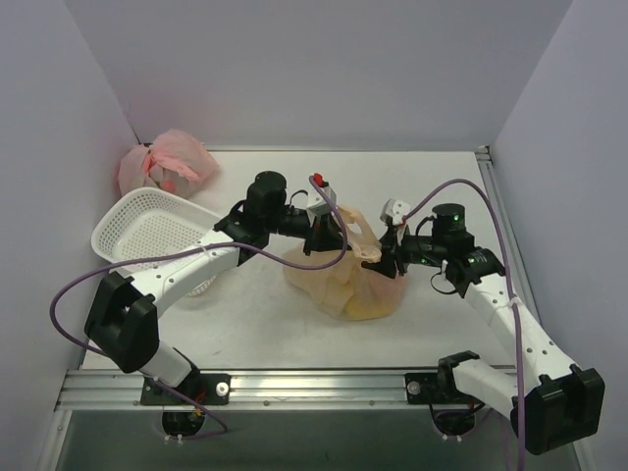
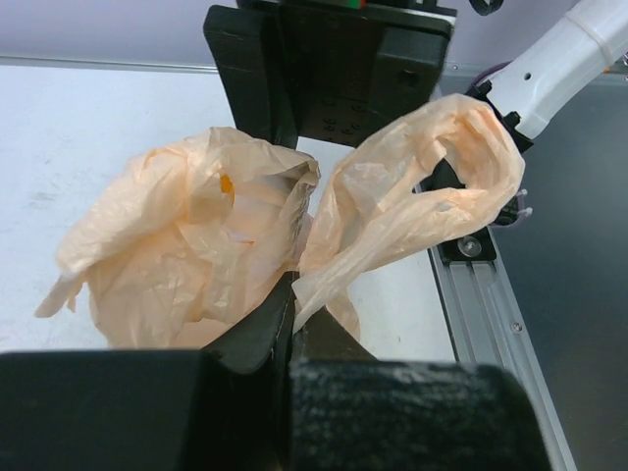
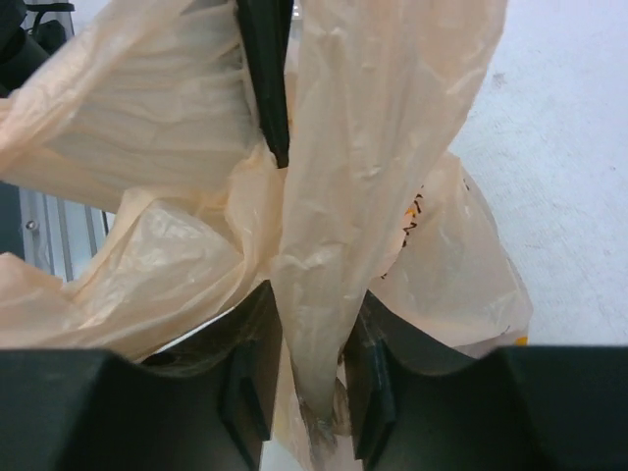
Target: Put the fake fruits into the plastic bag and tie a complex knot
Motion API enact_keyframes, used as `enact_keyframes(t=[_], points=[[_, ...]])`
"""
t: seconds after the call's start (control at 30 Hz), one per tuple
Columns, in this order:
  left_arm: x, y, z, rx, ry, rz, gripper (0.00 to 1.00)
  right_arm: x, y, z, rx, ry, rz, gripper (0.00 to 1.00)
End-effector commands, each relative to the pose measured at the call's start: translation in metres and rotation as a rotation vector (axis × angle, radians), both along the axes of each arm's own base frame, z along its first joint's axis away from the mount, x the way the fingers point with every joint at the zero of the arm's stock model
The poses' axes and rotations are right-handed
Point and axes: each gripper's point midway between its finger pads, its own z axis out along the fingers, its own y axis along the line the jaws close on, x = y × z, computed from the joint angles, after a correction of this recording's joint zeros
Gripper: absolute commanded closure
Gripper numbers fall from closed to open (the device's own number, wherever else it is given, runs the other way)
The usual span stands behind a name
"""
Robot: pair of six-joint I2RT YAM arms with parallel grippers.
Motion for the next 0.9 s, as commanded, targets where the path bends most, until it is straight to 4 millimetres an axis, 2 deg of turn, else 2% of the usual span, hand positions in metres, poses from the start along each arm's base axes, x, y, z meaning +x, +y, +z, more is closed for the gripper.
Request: enact_keyframes(t=[0.0, 0.2, 0.33, 0.5, 0.6, 0.87], points=[[0.005, -0.008, 0.029, -0.066, -0.05, 0.009, 1.0, -0.01, 0.007, 0.021, 0.025, -0.059, 0.077, 0.65], [0.012, -0.012, 0.024, -0.053, -0.022, 0.031, 1.0, -0.018, 0.013, 0.024, 0.035, -0.054, 0.107, 0.46], [0.011, -0.008, 0.024, -0.069, -0.031, 0.015, 1.0, -0.018, 0.012, 0.026, 0.038, -0.05, 0.1, 0.46], [0.019, 0.003, 0.024, -0.073, 0.064, 0.058, 1.0, -0.016, 0.011, 0.033, 0.073, -0.038, 0.091, 0.48], [0.023, 0.005, 0.033, -0.11, 0.122, 0.065, 1.0, -0.014, 0.013, 0.038, 0.095, -0.048, 0.086, 0.48], [0.019, -0.006, 0.035, -0.12, 0.111, 0.053, 1.0, -0.002, 0.016, 0.041, 0.113, -0.072, 0.056, 0.46]])
